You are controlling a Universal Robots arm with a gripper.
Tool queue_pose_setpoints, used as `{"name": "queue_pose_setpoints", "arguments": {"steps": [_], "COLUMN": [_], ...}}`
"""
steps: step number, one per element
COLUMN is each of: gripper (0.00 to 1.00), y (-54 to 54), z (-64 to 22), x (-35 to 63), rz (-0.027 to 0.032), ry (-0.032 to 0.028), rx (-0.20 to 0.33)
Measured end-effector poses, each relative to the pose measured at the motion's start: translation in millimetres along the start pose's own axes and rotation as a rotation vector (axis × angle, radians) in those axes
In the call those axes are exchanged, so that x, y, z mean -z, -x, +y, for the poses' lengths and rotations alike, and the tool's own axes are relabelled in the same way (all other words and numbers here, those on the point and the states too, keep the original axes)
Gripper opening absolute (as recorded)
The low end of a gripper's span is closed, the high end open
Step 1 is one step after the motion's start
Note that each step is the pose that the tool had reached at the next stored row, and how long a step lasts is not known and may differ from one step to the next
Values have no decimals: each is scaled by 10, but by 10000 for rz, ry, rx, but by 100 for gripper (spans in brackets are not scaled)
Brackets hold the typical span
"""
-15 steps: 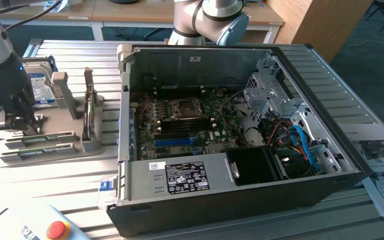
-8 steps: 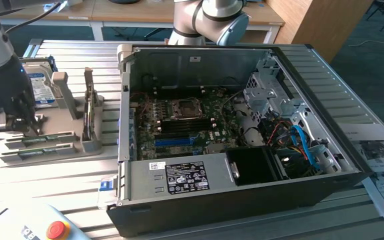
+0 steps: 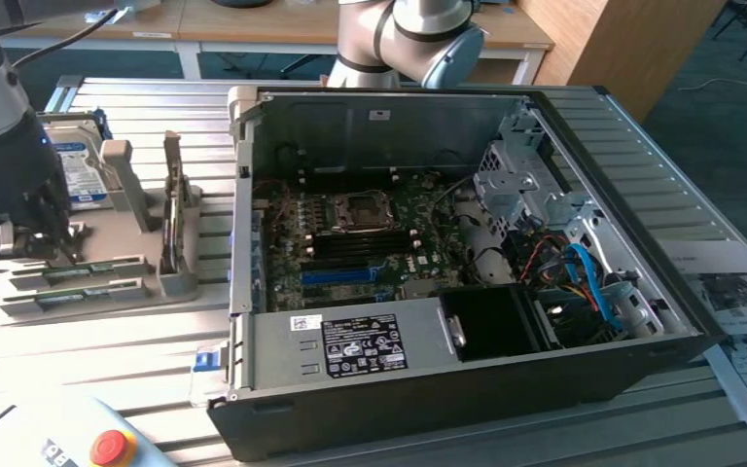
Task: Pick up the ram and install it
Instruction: 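Pick up the ram and move it above insertion slot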
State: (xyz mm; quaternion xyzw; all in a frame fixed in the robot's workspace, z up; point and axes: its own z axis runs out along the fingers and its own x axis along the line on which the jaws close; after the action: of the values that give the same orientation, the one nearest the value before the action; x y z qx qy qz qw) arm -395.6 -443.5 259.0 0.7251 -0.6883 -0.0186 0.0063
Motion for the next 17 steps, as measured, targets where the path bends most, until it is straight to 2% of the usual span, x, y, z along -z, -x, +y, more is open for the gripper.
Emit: {"name": "queue_pose_setpoints", "arguments": {"steps": [5, 17], "gripper": [24, 24], "y": [-8, -11], "z": [-76, -79], "x": [4, -56], "rz": [1, 2], "ry": [1, 3], "rx": [-1, -2]}}
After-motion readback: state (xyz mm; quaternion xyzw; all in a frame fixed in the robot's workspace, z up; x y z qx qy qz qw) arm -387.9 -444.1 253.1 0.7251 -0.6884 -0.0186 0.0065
